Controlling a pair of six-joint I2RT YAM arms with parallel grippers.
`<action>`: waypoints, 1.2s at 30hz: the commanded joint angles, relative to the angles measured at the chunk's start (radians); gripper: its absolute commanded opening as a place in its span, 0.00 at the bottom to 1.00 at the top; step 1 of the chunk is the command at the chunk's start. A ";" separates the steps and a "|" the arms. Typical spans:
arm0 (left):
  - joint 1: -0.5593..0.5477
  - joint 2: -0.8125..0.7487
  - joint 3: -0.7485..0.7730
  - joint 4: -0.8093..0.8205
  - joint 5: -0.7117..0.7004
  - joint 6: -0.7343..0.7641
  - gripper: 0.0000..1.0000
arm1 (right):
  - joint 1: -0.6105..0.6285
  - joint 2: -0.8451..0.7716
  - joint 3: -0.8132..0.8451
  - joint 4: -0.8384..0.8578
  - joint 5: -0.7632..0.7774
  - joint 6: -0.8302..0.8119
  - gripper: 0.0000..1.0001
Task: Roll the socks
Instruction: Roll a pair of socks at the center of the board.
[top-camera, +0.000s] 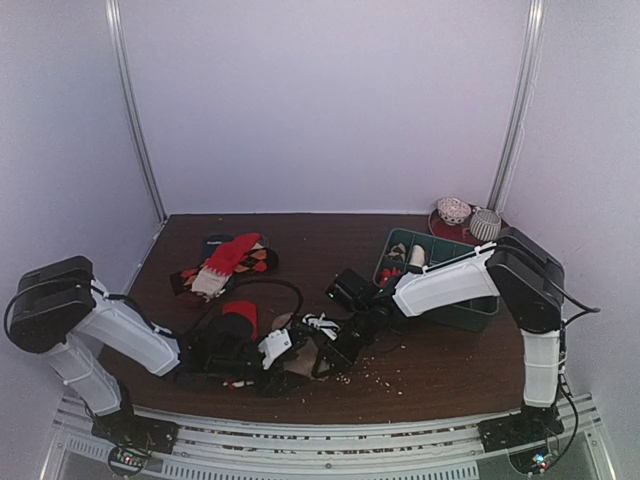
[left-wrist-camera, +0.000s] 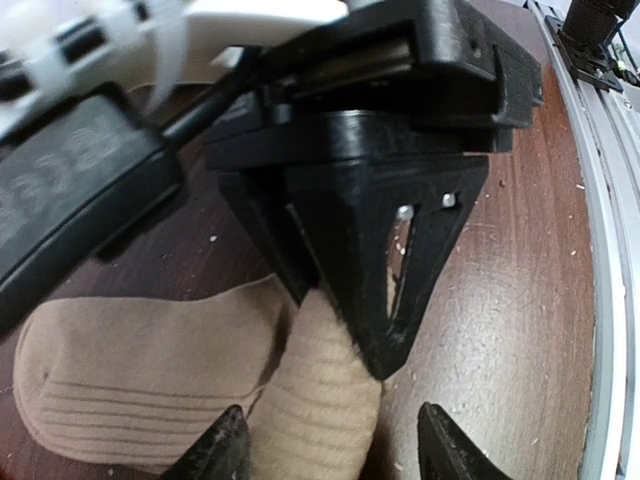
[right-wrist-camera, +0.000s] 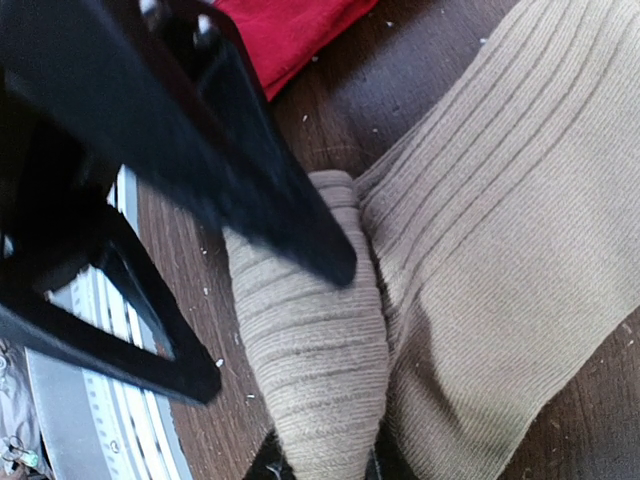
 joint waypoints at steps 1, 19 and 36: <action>0.000 -0.052 -0.028 0.033 -0.071 -0.006 0.57 | 0.022 0.100 -0.077 -0.221 0.069 -0.012 0.17; 0.000 0.055 -0.004 0.060 0.040 -0.034 0.19 | 0.022 0.110 -0.079 -0.208 0.072 0.003 0.17; 0.018 0.162 -0.050 -0.062 0.061 -0.515 0.00 | 0.026 -0.389 -0.400 0.403 0.380 -0.087 0.50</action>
